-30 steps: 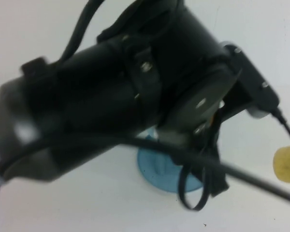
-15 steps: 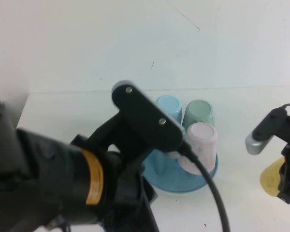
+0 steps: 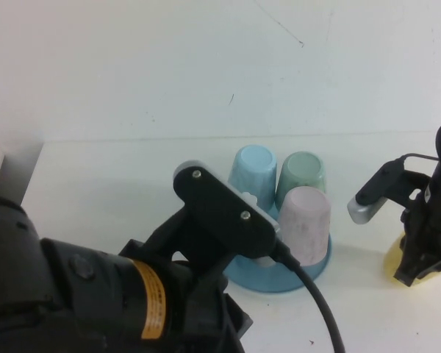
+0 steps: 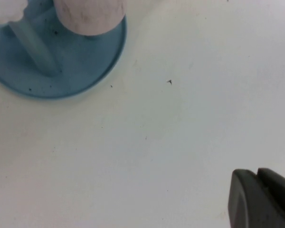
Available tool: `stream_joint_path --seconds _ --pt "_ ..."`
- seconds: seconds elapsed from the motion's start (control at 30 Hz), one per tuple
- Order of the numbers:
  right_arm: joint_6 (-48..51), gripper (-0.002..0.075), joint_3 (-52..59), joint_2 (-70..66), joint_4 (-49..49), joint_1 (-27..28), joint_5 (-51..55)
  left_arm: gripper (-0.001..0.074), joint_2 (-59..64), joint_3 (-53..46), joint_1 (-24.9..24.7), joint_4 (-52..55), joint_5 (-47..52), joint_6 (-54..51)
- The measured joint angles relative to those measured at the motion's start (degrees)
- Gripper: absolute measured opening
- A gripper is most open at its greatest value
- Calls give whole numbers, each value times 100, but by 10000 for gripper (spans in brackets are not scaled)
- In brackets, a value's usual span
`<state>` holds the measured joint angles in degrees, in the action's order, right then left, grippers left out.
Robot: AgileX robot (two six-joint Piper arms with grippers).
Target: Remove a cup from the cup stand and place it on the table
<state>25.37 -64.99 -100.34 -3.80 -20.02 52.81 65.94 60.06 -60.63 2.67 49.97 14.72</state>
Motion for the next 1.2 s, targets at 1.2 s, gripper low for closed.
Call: stream_joint_path --seconds 1.2 --pt "-1009 -1 1177 5785 -916 0 -784 -2 -2412 -738 0 3751 -1008 2359"
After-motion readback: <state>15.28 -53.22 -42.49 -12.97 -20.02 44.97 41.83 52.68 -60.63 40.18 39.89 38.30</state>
